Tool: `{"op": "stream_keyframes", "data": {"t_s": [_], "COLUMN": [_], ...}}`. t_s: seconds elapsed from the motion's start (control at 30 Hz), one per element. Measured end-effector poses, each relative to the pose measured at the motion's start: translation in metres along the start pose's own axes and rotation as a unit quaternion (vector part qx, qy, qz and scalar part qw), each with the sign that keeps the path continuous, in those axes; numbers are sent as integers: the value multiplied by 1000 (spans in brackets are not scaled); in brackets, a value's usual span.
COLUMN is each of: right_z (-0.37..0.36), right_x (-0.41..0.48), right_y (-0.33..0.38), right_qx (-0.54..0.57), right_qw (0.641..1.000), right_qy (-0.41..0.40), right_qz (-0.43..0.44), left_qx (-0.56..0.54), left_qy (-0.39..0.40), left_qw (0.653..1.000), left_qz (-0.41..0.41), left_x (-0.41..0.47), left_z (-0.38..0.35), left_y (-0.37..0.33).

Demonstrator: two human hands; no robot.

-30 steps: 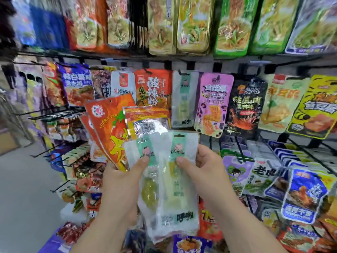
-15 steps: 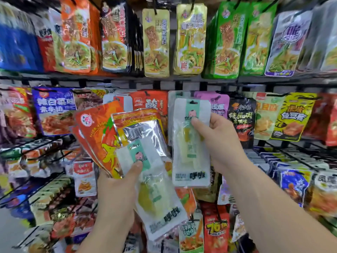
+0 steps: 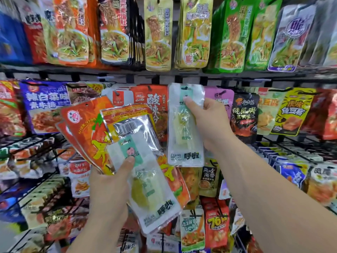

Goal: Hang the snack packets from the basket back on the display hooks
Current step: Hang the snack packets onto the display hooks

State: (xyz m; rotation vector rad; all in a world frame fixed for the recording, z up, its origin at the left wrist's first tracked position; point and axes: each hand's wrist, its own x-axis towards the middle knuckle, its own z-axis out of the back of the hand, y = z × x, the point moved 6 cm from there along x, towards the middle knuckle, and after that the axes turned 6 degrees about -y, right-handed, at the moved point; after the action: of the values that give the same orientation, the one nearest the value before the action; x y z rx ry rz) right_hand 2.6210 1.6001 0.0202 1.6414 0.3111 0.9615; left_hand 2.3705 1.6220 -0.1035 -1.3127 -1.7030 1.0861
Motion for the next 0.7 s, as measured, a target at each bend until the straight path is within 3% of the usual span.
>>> {"op": "stream_keyframes", "data": {"t_s": [0.33,0.7], "right_z": [-4,-12], "right_x": [20,44], "right_y": [-11,-18], "right_qx": [-48,-155], "right_qw": [998,976], "right_qy": [-29,-145], "right_qz": [-2,-37], "left_qx": [-15,-8], "left_qy": [6,16], "left_qw": [1000,1000], "left_qz": [-6,-10], "left_x": [0,-7], "left_z": [1,10], "left_y": [-7,-14]}}
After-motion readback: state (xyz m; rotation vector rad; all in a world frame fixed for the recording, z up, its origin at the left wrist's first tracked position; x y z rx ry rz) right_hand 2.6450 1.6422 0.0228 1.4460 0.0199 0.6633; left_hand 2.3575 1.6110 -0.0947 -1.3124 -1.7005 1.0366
